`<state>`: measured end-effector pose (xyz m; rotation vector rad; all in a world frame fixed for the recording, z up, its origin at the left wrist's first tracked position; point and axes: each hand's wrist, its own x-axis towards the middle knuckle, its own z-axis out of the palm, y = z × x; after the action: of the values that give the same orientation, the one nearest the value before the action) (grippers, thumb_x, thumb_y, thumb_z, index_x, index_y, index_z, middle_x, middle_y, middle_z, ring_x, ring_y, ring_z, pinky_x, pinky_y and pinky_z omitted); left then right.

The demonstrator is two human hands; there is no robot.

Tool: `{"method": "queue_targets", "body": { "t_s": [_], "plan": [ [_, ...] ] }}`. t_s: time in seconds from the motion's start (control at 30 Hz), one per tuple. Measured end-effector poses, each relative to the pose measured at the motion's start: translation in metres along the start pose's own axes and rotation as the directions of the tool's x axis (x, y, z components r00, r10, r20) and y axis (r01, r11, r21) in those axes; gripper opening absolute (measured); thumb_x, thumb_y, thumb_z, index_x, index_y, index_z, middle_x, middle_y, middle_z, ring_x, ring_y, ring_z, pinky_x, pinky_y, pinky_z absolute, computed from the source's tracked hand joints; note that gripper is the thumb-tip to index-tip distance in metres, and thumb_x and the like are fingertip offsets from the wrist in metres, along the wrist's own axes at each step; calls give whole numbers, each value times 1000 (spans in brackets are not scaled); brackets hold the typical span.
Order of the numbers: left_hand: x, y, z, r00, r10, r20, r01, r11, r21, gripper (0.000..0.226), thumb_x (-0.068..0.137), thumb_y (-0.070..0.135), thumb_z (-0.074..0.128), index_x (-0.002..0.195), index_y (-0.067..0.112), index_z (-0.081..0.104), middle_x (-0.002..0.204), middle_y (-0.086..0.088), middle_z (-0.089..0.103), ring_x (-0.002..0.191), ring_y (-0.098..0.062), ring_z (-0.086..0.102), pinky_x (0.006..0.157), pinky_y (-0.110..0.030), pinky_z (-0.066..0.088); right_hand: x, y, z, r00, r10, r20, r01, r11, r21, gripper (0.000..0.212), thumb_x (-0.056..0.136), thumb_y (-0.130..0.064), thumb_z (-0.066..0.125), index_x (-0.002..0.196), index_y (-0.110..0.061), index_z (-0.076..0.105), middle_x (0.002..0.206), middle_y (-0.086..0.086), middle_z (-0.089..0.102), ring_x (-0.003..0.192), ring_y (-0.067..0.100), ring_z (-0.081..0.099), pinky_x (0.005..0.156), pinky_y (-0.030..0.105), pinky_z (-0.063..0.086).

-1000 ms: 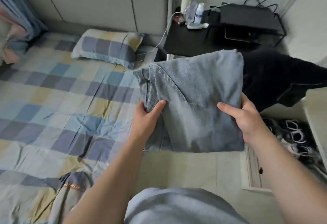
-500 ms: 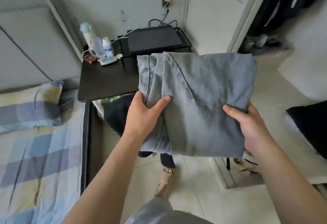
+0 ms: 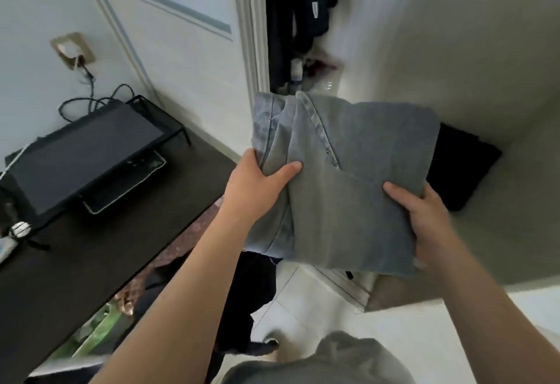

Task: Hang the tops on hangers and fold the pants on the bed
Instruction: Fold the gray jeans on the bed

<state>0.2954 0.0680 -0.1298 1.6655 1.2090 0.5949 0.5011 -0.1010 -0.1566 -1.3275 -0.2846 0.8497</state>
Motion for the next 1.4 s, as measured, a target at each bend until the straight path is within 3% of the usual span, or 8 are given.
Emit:
{"method": "queue_targets", "body": {
  "t_s": [0.27, 0.67, 0.73, 1.0, 1.07, 1.13, 1.23, 1.4],
  "plan": [
    [118, 24, 83, 980, 34, 196, -46, 998, 54, 65, 75, 59, 80, 126, 24, 58, 114, 13, 65, 102, -11, 62, 74, -21, 47, 87, -2, -38, 984, 40, -175, -32, 998, 47, 44, 82, -16, 78, 123, -20, 64, 109, -2, 76, 95, 16, 74, 65, 25, 59],
    [259, -14, 175, 946, -148, 288, 68, 960, 272, 66, 76, 53, 82, 123, 13, 60, 116, 0, 65, 97, -17, 62, 87, -28, 50, 212, 50, -50, 906, 278, -319, -249, 960, 127, 38, 84, -24, 79, 120, -22, 67, 108, -6, 76, 95, 15, 74, 78, 36, 58],
    [285, -29, 189, 934, -154, 323, 68, 962, 263, 56, 77, 47, 84, 115, 12, 63, 116, 0, 69, 91, -11, 65, 82, -21, 53, 235, 61, -49, 904, 255, -344, -242, 967, 82, 39, 86, -19, 77, 123, -15, 65, 113, -1, 75, 98, 18, 73, 79, 33, 58],
    [382, -105, 252, 941, -221, 255, 136, 940, 312, 54, 81, 37, 81, 120, 8, 59, 117, -10, 67, 109, -31, 64, 96, -45, 52, 339, 125, -42, 896, 278, -346, -339, 932, -127, 40, 89, 3, 69, 121, -17, 58, 128, 11, 65, 103, 15, 66, 89, 28, 57],
    [397, -124, 265, 954, -183, 238, 85, 925, 370, 54, 83, 35, 79, 125, 11, 57, 122, -10, 65, 115, -32, 61, 98, -43, 49, 351, 140, -43, 912, 254, -321, -342, 905, -253, 59, 88, 4, 68, 137, -18, 46, 138, 9, 56, 116, 20, 60, 100, 37, 52],
    [398, -144, 271, 958, -134, 253, -18, 855, 518, 71, 83, 41, 75, 144, 20, 45, 144, -8, 52, 131, -35, 48, 108, -49, 41, 351, 158, -48, 944, 165, -285, -313, 715, -625, 85, 84, -9, 73, 154, -18, 25, 152, 8, 39, 139, 29, 39, 114, 45, 36],
    [374, -164, 271, 959, -14, 284, -195, 697, 690, 94, 81, 51, 71, 157, 39, 17, 167, -3, 10, 149, -37, 15, 114, -61, 23, 331, 178, -49, 990, 49, -130, -135, 139, -981, 102, 78, -44, 74, 160, -26, 16, 167, 12, 7, 152, 37, 11, 118, 55, 19],
    [332, -191, 254, 827, 32, 561, -452, 631, 630, 93, 69, 67, 74, 149, 55, 26, 167, 7, -6, 152, -35, -5, 117, -66, 9, 312, 200, -40, 983, 127, 130, 132, -10, -991, 97, 71, -61, 70, 155, -37, 29, 168, 9, 10, 151, 42, 15, 110, 69, 26]
  ]
}}
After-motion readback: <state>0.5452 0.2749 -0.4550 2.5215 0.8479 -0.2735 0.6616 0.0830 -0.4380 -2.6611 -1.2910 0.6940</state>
